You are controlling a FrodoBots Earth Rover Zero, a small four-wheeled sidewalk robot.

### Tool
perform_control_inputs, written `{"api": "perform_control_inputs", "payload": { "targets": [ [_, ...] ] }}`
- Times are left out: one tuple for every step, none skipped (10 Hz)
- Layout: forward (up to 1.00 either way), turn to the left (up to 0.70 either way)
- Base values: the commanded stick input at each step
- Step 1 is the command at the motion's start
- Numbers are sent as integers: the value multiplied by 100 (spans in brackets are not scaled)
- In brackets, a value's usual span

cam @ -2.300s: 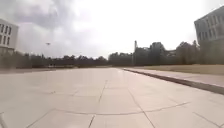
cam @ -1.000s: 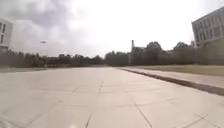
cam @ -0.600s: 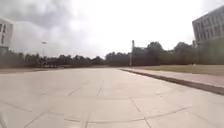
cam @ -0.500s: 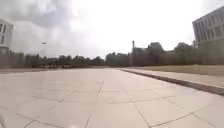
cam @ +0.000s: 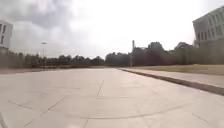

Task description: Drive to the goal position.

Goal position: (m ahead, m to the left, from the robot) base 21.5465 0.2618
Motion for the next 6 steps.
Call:
{"api": "perform_control_inputs", "payload": {
  "targets": [
    [100, 0],
    [100, 0],
    [100, 0],
    [100, 0],
    [100, 0],
    [100, 0]
  ]
}}
